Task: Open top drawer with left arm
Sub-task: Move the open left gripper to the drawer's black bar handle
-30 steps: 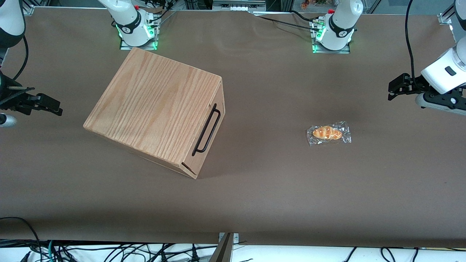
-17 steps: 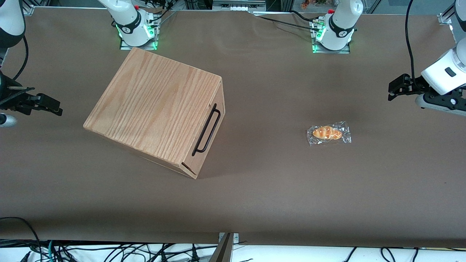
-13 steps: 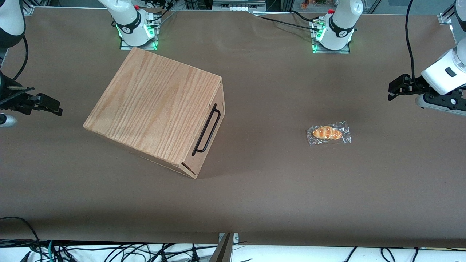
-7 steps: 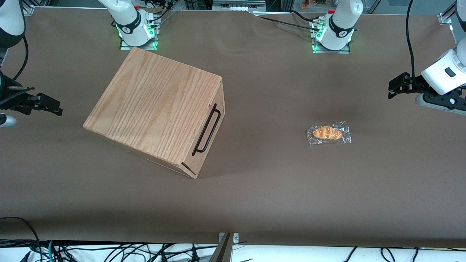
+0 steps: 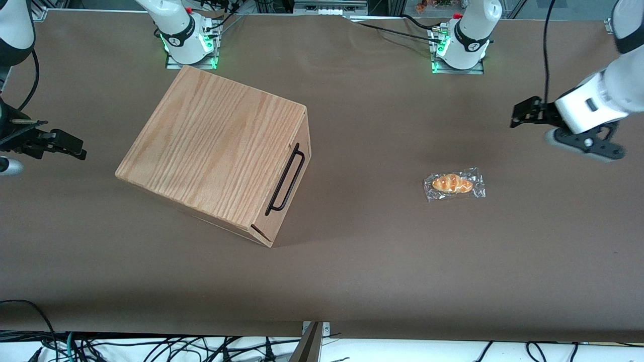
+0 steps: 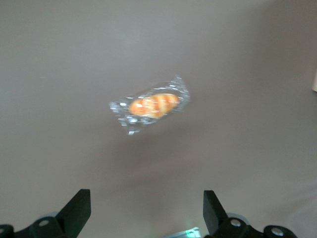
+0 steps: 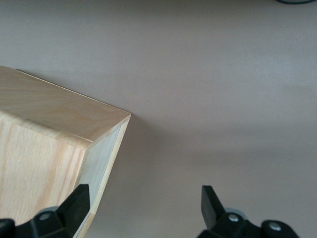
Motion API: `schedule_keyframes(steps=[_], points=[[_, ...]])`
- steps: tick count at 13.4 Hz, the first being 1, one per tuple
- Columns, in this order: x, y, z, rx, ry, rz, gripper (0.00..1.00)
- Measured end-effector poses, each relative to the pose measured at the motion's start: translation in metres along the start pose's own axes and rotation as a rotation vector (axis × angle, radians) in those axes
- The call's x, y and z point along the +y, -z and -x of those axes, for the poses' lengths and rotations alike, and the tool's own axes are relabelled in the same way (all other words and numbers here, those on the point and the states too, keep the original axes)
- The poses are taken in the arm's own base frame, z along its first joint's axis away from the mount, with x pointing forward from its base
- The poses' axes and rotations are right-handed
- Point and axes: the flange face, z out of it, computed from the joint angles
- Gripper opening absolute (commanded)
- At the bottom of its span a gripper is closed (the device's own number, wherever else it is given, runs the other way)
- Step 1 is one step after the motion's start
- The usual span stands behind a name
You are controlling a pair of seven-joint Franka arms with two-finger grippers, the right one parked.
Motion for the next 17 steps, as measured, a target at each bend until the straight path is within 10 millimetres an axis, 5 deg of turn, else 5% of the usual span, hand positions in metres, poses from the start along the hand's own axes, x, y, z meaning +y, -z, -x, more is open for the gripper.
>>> schedule_keyframes(steps=[3, 11, 17], points=[[0.044, -0.041, -0.036, -0.051, -0.085, 0.034, 1.00], [0.231, -0.052, -0.127, 0.135, -0.075, 0.084, 1.00], [0.284, -0.086, -0.170, 0.324, -0.053, 0.270, 1.00]])
